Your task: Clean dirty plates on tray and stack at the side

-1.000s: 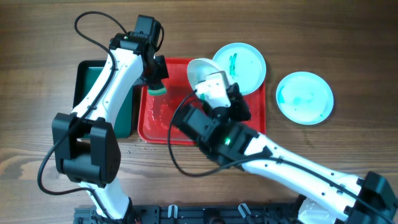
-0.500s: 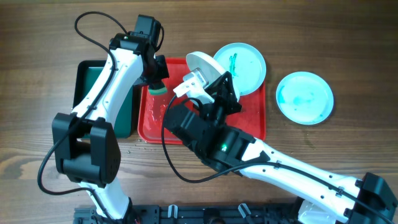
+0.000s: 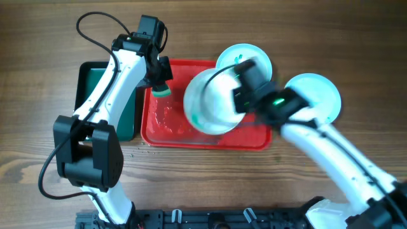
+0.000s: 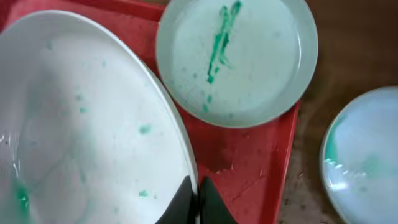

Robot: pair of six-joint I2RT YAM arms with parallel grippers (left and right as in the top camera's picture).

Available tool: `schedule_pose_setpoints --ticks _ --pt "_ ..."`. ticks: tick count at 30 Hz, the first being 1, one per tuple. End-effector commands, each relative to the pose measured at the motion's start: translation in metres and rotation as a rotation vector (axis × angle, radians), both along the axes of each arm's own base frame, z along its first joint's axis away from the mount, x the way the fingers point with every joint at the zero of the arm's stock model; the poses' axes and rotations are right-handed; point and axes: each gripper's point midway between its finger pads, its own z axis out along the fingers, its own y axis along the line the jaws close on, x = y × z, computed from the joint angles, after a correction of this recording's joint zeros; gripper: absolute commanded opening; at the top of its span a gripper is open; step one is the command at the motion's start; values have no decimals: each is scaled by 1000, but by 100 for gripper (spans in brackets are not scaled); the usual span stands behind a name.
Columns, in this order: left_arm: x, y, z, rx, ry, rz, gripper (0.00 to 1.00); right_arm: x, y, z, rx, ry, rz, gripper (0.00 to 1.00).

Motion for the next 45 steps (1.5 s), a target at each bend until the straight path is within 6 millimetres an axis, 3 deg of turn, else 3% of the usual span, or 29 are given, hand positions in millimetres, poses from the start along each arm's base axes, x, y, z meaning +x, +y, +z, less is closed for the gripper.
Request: schedule_pose_setpoints --ticks 1,3,5,7,9,13,17,19,21,25,29,31,33,36,39,42,45 --pt "0 0 5 -18 -11 18 4 7 -37 15 251 84 -87 4" --pt "0 0 5 -18 -11 18 4 18 -99 11 241 86 -257 4" --pt "0 0 5 -18 -10 18 4 21 -141 6 203 73 -383 4" --pt "0 0 5 -18 -11 18 4 17 -193 -3 137 65 -543 4" --pt "0 0 5 -18 -11 18 4 8 -232 -14 111 67 -679 4" --pt "1 0 5 -19 -16 18 4 -21 -289 -46 74 107 -933 4" --pt "3 -1 6 -21 -22 18 4 -24 -304 -72 68 110 -983 4" --pt "3 -1 6 -21 -22 18 4 -23 -303 -83 74 131 -980 5" --pt "3 -1 6 -20 -22 18 4 -20 -293 -96 121 175 -942 15" --pt "3 -1 6 -20 -22 18 4 -19 -279 -96 178 209 -885 32" --pt "3 -1 6 -20 -22 18 4 22 -229 -40 378 136 -616 42" --pt "3 -1 6 -21 -22 18 4 37 -202 -25 387 107 -520 42" --pt "2 -1 6 -21 -21 18 4 52 -157 -22 375 84 -443 46" --pt "3 -1 6 -21 -22 18 4 60 -125 -40 313 96 -524 47" --pt "3 -1 6 -21 -22 18 4 68 -99 -72 278 133 -531 46" --pt "3 -1 6 -21 -22 18 4 72 -87 -117 253 203 -526 44" --pt "2 -1 6 -20 -21 18 4 78 -71 -143 287 250 -436 36"
